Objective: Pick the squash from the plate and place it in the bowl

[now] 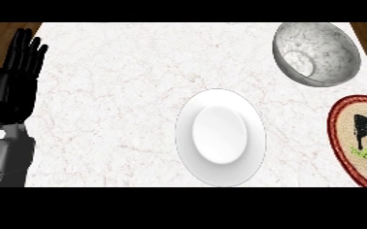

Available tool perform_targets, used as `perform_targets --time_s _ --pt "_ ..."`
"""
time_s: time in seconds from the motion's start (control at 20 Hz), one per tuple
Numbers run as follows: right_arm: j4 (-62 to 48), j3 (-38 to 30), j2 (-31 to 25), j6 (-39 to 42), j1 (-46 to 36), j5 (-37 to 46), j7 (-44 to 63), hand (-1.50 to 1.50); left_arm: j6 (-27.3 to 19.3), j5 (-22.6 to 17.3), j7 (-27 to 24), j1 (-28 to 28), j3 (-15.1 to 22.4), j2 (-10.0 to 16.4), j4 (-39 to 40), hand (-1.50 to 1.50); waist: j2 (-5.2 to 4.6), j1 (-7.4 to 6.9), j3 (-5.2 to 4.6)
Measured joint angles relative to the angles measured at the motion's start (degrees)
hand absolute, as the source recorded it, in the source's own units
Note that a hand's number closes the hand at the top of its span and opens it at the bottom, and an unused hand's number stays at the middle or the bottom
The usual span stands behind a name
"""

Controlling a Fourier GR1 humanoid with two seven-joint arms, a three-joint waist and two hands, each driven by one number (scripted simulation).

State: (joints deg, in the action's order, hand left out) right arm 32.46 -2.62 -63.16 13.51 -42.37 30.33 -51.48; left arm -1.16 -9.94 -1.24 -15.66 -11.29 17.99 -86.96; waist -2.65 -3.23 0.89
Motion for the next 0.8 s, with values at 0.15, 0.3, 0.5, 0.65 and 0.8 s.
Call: perform_targets --time_s 0.15,0.3,0.5,0.65,0.8 --pt "-2.4 -1.6 -1.0 1.6 -1.8 -2.7 -1.7 1.5 0.3 -0.1 0.0 -0.5 0.2 0.0 0.5 0.0 0.09 -0.6 -0.14" --pt "-4.2 -2.1 -1.3 3.6 -3.6 -5.0 -2.5 1.5 0.3 0.2 0.1 -1.1 0.9 -0.5 0.7 0.0 0.2 -1.15 -0.25" --pt "-5.5 -1.4 -1.6 6.2 -6.3 -6.8 -2.5 1.5 0.2 0.8 -0.1 -1.3 1.8 -1.0 1.1 0.0 0.44 -1.77 -0.43" --pt "-6.2 -0.2 -1.4 8.1 -8.4 -7.6 -1.8 1.5 0.1 1.1 0.1 -1.7 2.0 -1.1 1.2 0.0 0.6 -2.16 -0.53" --pt "-6.4 1.6 -0.5 9.4 -10.5 -7.8 -1.0 1.5 0.1 1.0 0.7 -2.2 2.2 -1.1 1.3 0.0 0.79 -2.23 -0.62"
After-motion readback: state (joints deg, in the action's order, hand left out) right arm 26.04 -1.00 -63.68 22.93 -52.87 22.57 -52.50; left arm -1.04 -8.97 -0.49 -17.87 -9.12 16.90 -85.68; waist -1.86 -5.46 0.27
